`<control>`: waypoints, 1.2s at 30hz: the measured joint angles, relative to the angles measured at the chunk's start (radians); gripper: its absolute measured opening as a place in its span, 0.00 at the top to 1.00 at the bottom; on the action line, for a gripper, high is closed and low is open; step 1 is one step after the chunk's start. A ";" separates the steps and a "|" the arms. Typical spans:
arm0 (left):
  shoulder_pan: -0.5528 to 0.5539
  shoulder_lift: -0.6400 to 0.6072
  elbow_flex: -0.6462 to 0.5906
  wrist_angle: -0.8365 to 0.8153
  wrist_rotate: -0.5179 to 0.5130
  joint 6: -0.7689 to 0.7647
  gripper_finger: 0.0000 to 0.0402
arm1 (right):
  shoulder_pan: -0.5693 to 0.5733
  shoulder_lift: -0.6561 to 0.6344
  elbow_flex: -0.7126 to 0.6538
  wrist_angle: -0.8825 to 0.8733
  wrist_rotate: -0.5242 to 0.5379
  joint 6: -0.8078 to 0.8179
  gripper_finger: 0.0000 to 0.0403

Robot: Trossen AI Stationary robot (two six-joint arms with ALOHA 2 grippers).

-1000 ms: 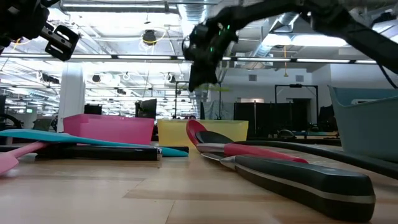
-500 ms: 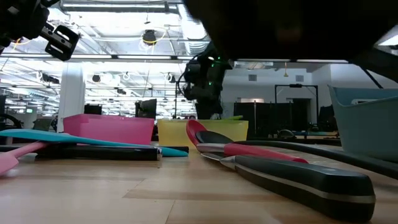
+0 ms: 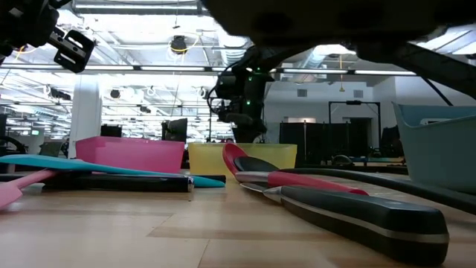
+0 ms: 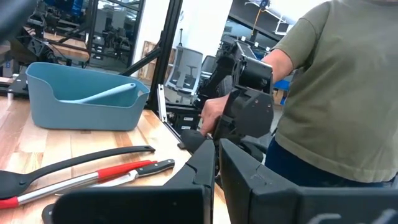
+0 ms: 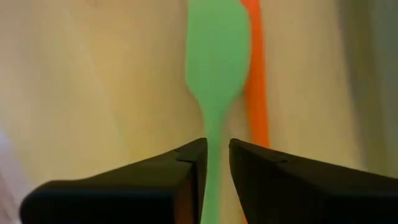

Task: Pick & Place Kitchen Items
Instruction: Put the light green spatula into the yellow bin, then put the black serving spoon into the dark blue bin

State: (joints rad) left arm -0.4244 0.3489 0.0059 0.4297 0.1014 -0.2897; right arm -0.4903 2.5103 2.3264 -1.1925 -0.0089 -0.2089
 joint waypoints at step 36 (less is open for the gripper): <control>0.000 0.000 0.000 0.006 0.000 0.000 0.98 | 0.541 -0.419 -0.001 -0.379 0.200 0.581 0.53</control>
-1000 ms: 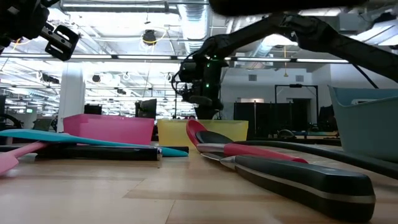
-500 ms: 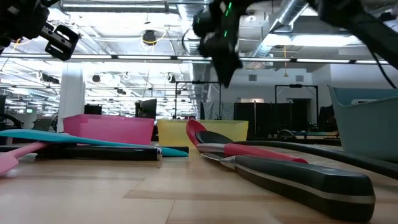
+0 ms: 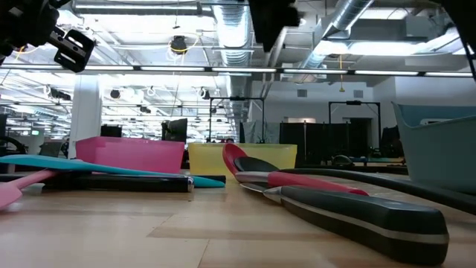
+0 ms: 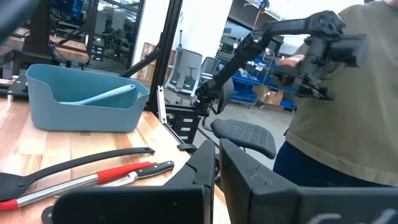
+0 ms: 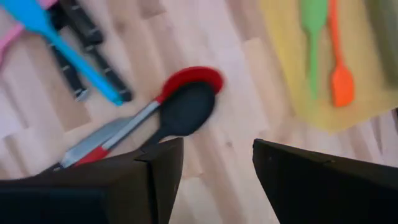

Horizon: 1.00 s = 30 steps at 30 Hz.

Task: Pick & Place Kitchen Items
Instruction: Put the black serving spoon into the dark blue bin

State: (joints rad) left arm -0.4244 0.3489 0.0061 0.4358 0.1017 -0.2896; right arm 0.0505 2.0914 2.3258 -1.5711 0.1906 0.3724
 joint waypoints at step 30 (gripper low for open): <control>0.000 0.000 0.000 0.006 0.000 0.000 0.98 | 0.192 -0.068 -0.754 0.633 -0.075 0.435 0.48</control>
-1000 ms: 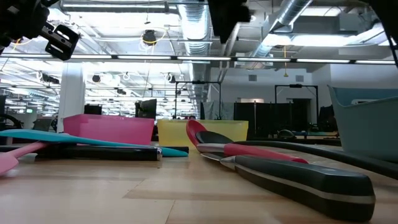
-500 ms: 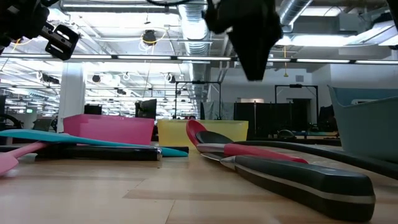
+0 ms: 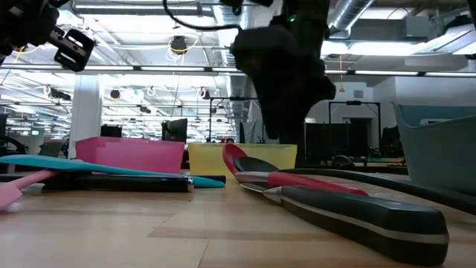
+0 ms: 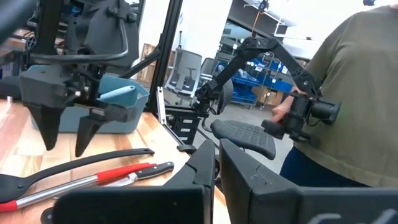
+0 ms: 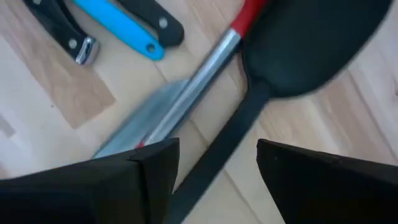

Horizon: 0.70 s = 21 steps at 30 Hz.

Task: Pick & Place Kitchen Items
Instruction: Put the black serving spoon into the dark blue bin

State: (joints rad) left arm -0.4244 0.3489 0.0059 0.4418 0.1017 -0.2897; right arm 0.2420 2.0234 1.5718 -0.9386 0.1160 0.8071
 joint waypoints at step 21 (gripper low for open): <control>0.000 0.000 0.000 0.017 0.000 0.000 0.98 | -0.013 -0.220 -0.422 0.354 -0.017 0.192 0.39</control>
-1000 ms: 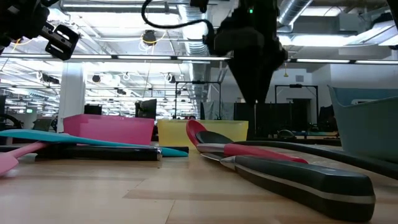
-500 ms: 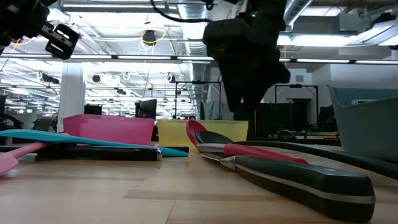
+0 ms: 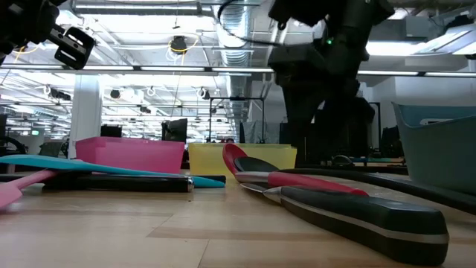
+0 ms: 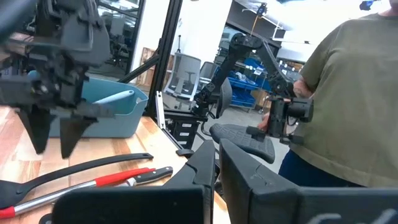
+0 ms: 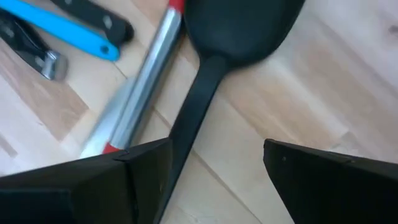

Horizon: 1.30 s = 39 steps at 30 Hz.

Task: Pick & Place Kitchen Items
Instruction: Put the black serving spoon into the dark blue bin

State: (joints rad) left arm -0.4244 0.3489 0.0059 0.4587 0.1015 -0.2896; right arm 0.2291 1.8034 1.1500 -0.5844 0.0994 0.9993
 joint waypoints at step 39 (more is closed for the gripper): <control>0.000 0.000 0.000 0.015 0.000 0.000 0.98 | 0.026 0.086 -0.094 0.152 0.055 -0.004 0.46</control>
State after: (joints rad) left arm -0.4244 0.3489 0.0059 0.4736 0.1016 -0.2897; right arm 0.2550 1.8895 1.0560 -0.4322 0.1547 0.9953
